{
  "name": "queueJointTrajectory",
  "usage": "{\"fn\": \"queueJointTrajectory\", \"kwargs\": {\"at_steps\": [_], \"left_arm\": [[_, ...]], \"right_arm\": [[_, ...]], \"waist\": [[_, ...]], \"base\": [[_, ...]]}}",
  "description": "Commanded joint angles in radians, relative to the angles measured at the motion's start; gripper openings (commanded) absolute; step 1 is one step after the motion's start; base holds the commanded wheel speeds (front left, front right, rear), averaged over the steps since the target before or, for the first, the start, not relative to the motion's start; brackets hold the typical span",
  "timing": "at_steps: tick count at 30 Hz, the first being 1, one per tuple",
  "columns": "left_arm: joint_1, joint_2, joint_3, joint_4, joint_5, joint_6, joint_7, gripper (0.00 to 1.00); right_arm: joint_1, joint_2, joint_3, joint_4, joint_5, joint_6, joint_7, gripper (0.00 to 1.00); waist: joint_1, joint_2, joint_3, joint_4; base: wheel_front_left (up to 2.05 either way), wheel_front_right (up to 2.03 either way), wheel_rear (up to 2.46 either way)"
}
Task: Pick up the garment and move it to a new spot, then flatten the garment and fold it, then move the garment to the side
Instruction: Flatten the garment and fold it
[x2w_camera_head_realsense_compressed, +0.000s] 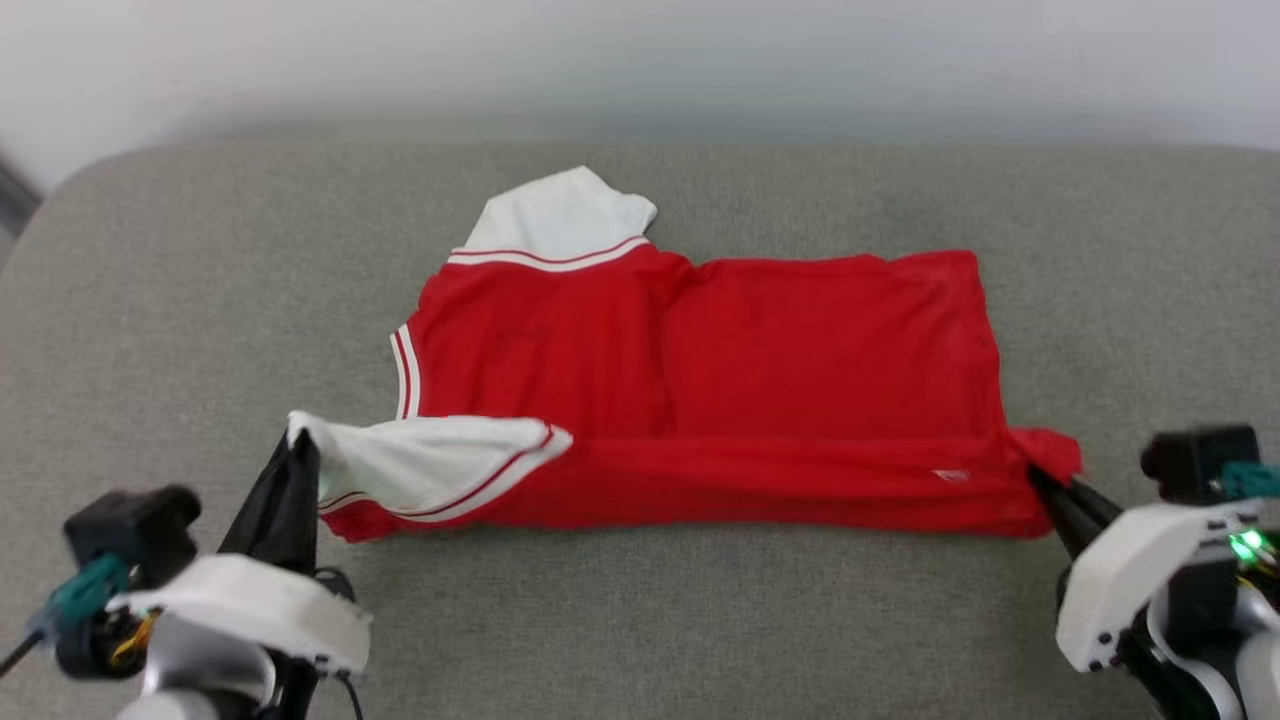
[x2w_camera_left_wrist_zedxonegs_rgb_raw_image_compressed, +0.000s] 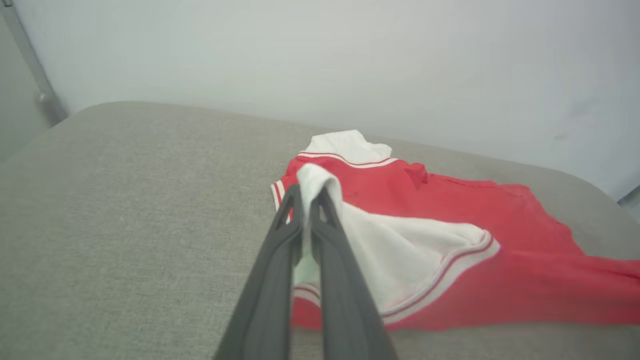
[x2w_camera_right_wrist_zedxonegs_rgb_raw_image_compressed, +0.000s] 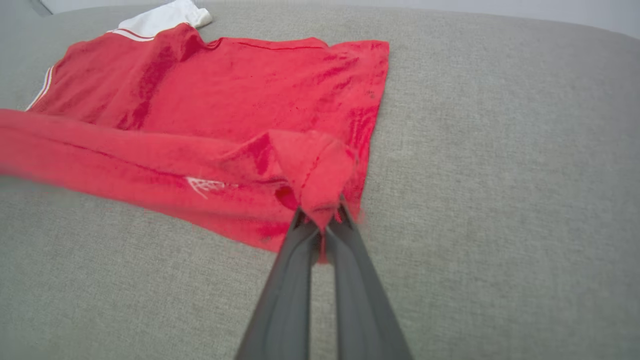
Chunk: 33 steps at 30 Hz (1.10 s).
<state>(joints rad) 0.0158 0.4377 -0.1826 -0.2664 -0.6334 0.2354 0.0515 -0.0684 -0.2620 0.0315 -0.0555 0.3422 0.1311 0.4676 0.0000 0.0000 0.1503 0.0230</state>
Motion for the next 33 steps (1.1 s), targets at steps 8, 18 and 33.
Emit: {"fn": "queueJointTrajectory", "kwargs": {"at_steps": [8, 18, 33], "left_arm": [[-0.201, -0.039, -0.05, 0.264, -0.015, -0.081, -0.017, 0.0], [-0.352, -0.097, -0.097, 0.594, -0.04, -0.178, -0.042, 1.0], [-0.259, 0.03, -0.071, 0.53, -0.083, -0.181, 0.083, 1.0]], "right_arm": [[-0.167, -0.003, 0.072, 0.176, 0.006, -0.001, -0.033, 0.0], [-0.298, -0.012, 0.172, 0.47, 0.057, -0.001, -0.196, 1.0], [-0.191, -0.027, 0.106, 0.3, 0.007, -0.001, -0.543, 1.0]], "waist": [[0.0, 0.0, 0.099, -0.018], [0.0, 0.0, 0.141, -0.032], [0.0, 0.0, 0.018, -0.077]], "base": [[0.0, 0.0, 0.0], [0.0, 0.0, 0.0], [0.0, 0.0, 0.0]]}}
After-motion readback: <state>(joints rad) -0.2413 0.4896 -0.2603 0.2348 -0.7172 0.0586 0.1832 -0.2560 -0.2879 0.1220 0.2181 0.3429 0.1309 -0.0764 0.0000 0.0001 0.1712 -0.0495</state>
